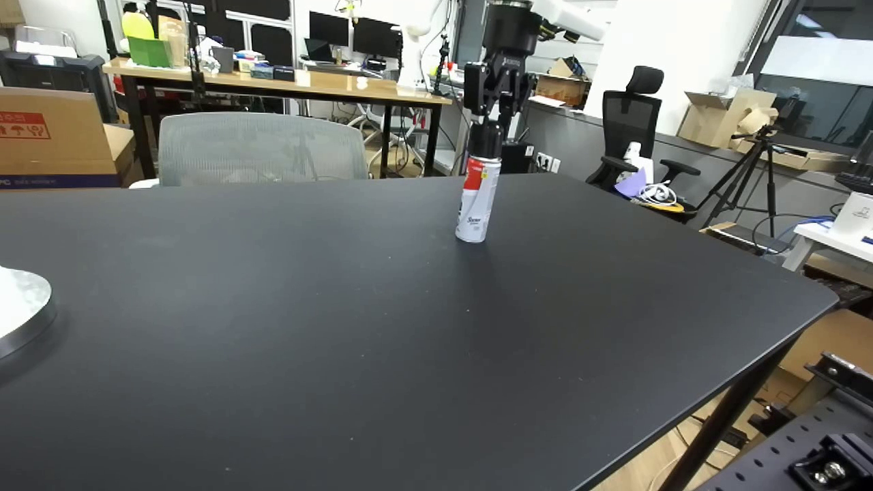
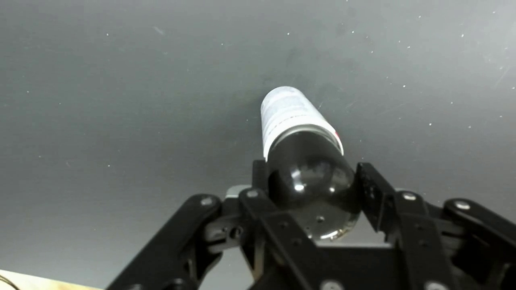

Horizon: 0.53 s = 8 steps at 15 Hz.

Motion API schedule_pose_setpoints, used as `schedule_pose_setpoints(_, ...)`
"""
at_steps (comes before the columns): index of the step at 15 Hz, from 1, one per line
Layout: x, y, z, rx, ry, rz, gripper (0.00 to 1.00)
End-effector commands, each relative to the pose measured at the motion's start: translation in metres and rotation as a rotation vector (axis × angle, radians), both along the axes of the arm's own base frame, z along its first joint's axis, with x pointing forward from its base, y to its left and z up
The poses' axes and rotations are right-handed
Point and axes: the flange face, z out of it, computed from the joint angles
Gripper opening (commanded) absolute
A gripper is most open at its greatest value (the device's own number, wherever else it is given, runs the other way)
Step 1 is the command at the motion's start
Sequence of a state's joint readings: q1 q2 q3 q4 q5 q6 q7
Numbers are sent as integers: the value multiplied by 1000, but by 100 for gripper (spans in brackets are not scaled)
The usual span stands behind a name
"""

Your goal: Put the lid on the can

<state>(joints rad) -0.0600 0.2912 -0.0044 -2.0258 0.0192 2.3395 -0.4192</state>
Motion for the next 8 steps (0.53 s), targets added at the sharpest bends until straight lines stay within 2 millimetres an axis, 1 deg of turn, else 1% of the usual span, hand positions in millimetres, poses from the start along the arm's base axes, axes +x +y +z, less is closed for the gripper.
schedule_pose_setpoints(1, -4, -5, -1, 4, 9, -13, 41)
schedule_pose_setpoints(2, -4, -5, -2, 5, 15, -14, 82)
schedule_pose_setpoints(3, -5, -6, -3, 6, 17, -15, 83)
schedule_pose_setpoints(5, -7, -6, -2, 6, 14, -15, 95)
schedule_pose_setpoints(6, -8, -6, 0, 7, 12, -16, 99)
schedule_pose_setpoints(8, -10, -5, 3, 7, 4, -14, 100)
